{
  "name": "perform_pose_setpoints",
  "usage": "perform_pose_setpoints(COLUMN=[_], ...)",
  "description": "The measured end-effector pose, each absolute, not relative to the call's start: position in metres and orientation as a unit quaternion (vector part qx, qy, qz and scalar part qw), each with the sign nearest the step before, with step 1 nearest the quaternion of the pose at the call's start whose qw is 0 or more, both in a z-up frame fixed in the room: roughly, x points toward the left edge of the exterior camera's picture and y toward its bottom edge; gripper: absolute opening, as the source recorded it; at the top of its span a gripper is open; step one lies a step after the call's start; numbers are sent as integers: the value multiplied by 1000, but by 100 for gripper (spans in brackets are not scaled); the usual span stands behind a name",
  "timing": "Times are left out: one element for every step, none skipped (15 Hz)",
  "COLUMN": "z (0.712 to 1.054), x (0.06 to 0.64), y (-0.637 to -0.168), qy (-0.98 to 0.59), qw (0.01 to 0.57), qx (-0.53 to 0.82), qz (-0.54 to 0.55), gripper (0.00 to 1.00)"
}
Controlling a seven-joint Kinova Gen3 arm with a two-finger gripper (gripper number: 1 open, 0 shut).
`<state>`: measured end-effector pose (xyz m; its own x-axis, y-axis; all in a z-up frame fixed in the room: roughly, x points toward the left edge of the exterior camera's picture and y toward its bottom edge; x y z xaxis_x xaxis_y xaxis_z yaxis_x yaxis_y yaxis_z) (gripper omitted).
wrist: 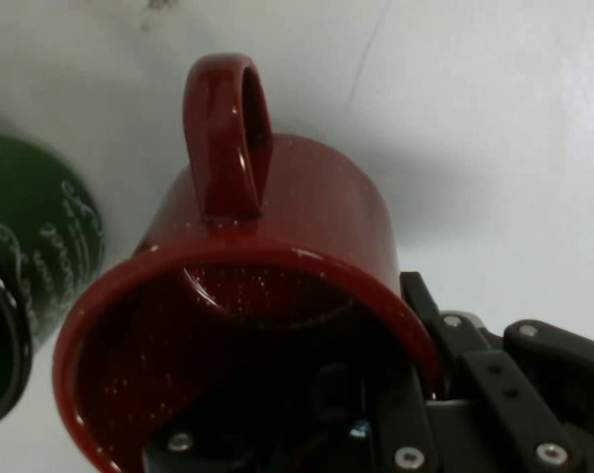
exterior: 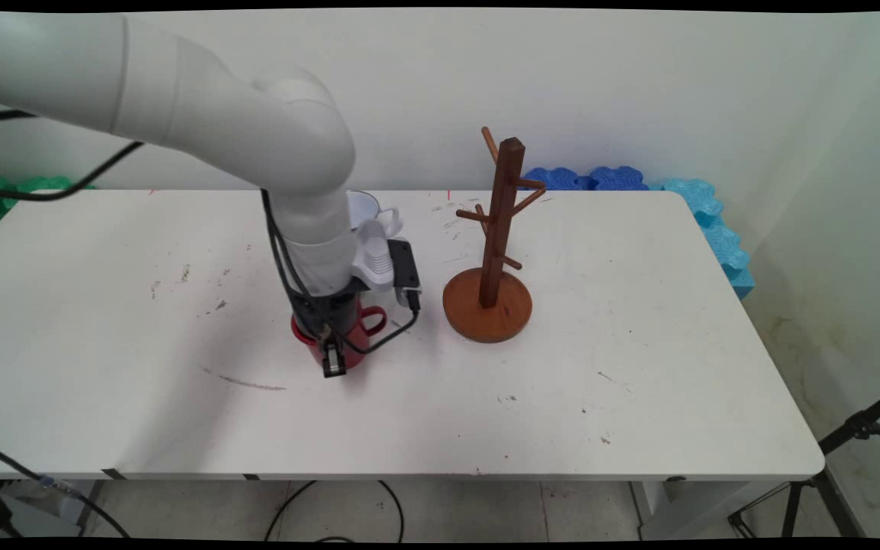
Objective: Place the picked object on the table
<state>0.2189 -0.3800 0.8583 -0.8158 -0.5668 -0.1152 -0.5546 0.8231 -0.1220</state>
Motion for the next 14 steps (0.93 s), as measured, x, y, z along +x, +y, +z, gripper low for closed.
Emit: perform_pose_setpoints(z=[855,854,852,851,850,849,848,847,848,849,851,855,859,866], x=[216,214,212,210,207,205,203,200,198,196,195,194,195,197], y=[-382,-383,-384,-385,-386,-387,-388,-388,-389,-389,-390,-391,-392,-393], qy=[951,951,950,950,950,949,949,949,950,950,951,951,952,951], qw=[75,76,76,76,76,75,72,69,65,61,56,51,45,40], qx=[-297,-298,-300,-301,-302,-303,-304,-304,-303,-302,-302,-301,-300,-301], qz=[-42,-42,-42,-42,-42,-42,-42,-41,-41,-41,-42,-43,-46,-49], gripper=[0,0,0,0,0,100,100,100,100,100,100,100,100,100])
